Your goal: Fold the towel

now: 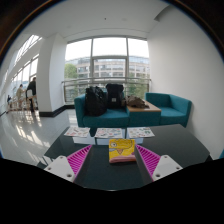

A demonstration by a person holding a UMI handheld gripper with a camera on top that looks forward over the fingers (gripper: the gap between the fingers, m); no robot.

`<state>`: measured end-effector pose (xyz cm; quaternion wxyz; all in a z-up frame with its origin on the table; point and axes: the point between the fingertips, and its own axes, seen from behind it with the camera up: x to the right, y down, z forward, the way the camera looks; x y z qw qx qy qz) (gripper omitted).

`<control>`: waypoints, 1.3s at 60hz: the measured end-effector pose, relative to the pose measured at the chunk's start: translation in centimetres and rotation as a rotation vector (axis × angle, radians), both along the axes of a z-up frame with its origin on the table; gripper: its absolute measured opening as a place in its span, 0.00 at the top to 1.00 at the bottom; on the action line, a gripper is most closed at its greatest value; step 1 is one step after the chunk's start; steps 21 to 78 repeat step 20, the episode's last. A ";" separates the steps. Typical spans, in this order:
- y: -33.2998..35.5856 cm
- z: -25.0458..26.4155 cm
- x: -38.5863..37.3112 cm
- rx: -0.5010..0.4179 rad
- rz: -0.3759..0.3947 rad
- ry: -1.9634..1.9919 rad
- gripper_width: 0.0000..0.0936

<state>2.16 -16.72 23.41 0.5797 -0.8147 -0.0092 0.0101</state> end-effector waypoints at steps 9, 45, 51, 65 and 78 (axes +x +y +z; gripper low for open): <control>-1.3 0.4 -1.0 0.010 0.013 0.015 0.11; -1.8 0.5 -1.0 0.008 0.018 0.013 0.11; -1.8 0.5 -1.0 0.008 0.018 0.013 0.11; -1.8 0.5 -1.0 0.008 0.018 0.013 0.11; -1.8 0.5 -1.0 0.008 0.018 0.013 0.11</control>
